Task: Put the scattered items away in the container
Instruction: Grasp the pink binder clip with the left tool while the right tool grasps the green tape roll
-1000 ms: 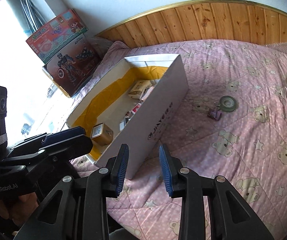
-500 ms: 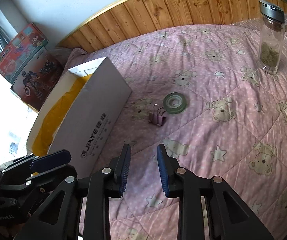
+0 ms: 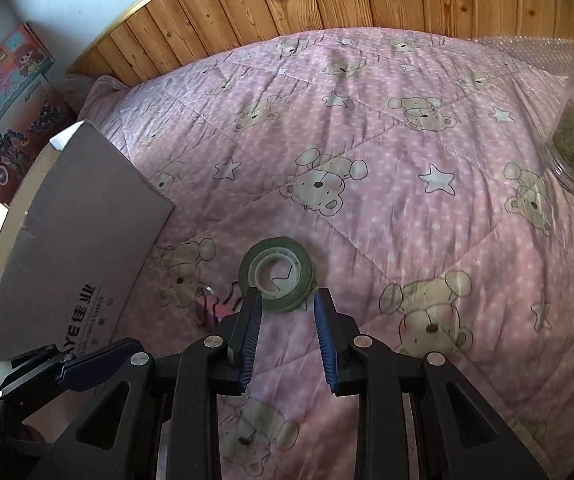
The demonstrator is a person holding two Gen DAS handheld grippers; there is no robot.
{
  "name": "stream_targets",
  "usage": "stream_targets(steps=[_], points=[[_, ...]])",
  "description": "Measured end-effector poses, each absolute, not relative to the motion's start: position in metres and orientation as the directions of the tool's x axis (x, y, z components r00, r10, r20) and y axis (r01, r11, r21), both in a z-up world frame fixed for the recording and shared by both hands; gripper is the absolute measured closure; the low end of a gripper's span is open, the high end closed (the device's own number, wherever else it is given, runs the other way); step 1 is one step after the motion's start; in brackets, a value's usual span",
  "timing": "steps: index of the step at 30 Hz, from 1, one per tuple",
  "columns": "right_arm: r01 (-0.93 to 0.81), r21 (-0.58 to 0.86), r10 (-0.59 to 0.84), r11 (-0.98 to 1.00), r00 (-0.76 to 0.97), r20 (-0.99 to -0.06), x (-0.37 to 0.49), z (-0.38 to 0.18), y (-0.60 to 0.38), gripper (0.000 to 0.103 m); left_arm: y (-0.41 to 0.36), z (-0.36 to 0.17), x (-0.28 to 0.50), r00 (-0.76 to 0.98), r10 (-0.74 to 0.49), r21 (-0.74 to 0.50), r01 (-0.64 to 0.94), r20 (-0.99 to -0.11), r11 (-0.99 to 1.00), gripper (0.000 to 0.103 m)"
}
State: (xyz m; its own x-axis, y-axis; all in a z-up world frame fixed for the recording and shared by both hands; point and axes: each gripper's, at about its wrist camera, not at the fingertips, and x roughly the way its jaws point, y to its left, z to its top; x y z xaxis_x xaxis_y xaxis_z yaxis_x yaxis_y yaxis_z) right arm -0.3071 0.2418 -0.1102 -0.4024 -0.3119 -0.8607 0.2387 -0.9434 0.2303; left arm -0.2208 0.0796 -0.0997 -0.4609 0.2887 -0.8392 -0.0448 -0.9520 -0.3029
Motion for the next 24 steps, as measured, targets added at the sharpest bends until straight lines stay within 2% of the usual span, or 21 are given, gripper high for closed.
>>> stream_targets(steps=[3,5,7,12,14,15,24], points=[[0.288,0.211,-0.318,-0.934,-0.405,-0.857,-0.318,-0.119,0.238,0.075,0.078,-0.114,-0.231,-0.453,0.277,-0.302,-0.018,-0.847,-0.953,0.059],[0.332,0.145,-0.284,-0.932,-0.424,-0.860,-0.320,-0.121,0.233,0.082,0.077,-0.123,-0.234,-0.446,0.270,-0.297,-0.008,-0.854,-0.955,0.059],[0.341,0.132,-0.279,-0.931,-0.431,-0.858,-0.318,-0.121,0.234,0.085,0.078,-0.125,-0.234,-0.475,0.264,-0.289,-0.020,-0.839,-0.957,0.058],[0.271,0.150,-0.260,-0.951,-0.436,-0.862,-0.314,-0.114,0.246,0.087,0.087,-0.126,-0.238,-0.499,0.250,-0.254,-0.060,-0.830,-0.965,0.058],[0.247,0.174,-0.268,-0.953,-0.430,-0.862,-0.311,-0.111,0.255,0.087,0.090,-0.128,-0.240,-0.511,0.243,-0.231,-0.088,-0.825,-0.969,0.067],[0.234,0.187,-0.273,-0.954,-0.427,-0.862,-0.309,-0.109,0.260,0.087,0.090,-0.128,-0.237,-0.520,0.244,-0.225,-0.101,-0.818,-0.969,0.067],[0.156,0.295,-0.334,-0.943,-0.434,-0.837,-0.284,-0.090,0.282,0.087,0.082,-0.119,-0.232,-0.518,0.297,-0.301,-0.079,-0.802,-0.950,0.067]])
